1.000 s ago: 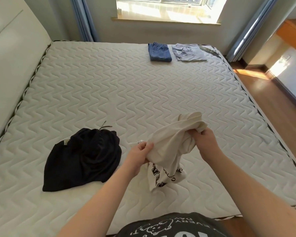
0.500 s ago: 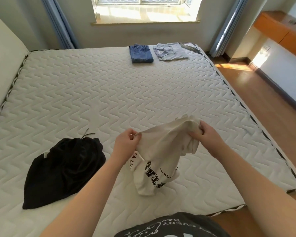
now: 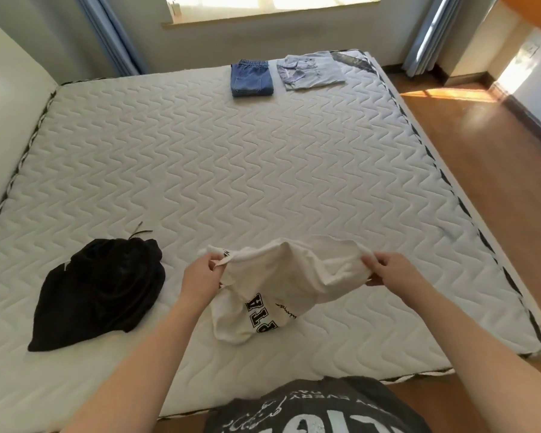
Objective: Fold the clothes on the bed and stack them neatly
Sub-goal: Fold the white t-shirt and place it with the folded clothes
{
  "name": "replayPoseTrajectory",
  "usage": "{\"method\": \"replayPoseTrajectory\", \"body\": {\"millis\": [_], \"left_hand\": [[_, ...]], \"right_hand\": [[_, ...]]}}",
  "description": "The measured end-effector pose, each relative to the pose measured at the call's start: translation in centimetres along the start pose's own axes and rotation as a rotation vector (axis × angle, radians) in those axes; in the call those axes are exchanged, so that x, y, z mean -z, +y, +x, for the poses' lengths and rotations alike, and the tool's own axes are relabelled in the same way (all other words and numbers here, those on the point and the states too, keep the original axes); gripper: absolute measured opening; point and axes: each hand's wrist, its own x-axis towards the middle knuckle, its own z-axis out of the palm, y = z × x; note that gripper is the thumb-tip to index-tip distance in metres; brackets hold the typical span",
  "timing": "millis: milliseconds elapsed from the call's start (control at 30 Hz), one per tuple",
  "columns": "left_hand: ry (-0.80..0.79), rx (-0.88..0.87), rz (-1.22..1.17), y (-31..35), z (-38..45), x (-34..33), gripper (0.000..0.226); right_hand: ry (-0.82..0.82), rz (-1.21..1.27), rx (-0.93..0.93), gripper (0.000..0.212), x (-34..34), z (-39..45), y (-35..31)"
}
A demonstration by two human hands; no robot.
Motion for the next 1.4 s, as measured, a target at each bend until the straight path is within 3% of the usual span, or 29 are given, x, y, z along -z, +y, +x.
{"method": "replayPoseTrajectory", "body": {"millis": [133, 333, 467, 567, 800, 967, 1033, 1100, 1167, 1300, 1400], "left_hand": [[-0.028, 0.103, 0.027, -1.4, -1.7, -1.9, 0.015], [-0.028, 0.218, -0.013, -2.1, -1.6, -1.5, 0.012], [-0.059, 0.197, -0.014, -2.6, -0.6, -0.7, 0.015], [-0.082, 0.167, -0.015, -3.1, -0.2, -0.5, 0.011], [-0.104, 0.152, -0.054, -4.8, 0.1, -2.1, 0.009], [-0.12, 0.17, -0.037, -4.1, 1.2, -2.0, 0.014], [-0.131, 0.121, 0.019, -2.6, 2.8, -1.3, 0.015], [-0.129, 0.062, 0.068, 0.1, 5.2, 0.2, 0.018], [-0.094, 0.018, 0.073, 3.4, 8.2, 2.5, 0.015], [0.106, -0.061, 0.03, 10.8, 14.5, 9.3, 0.015], [0.244, -0.127, 0.037, 16.0, 18.0, 15.6, 0.019]], "right_hand": [[-0.022, -0.022, -0.061, 0.032, 0.2, 0.9, 0.6], [0.017, -0.534, -0.081, 0.023, -0.2, 2.8, -0.1], [0.016, -0.777, -0.072, 0.022, -0.6, 3.7, 0.3], [-0.021, -0.814, -0.089, 0.024, -1.2, 3.9, 0.8], [0.01, -0.526, -0.129, 0.009, -3.4, 4.3, 2.4], [0.059, -0.617, -0.178, 0.03, -2.7, 5.6, 3.0], [0.095, -0.297, -0.221, 0.024, -2.4, 6.7, 2.2], [0.124, 0.083, -0.26, 0.017, -1.9, 8.7, -0.3], [0.152, 0.262, -0.214, 0.023, -0.7, 11.6, -4.1], [0.203, 0.418, -0.071, 0.025, 3.1, 16.2, -14.0], [0.211, 0.518, 0.049, 0.013, 6.4, 17.7, -21.8]]}}
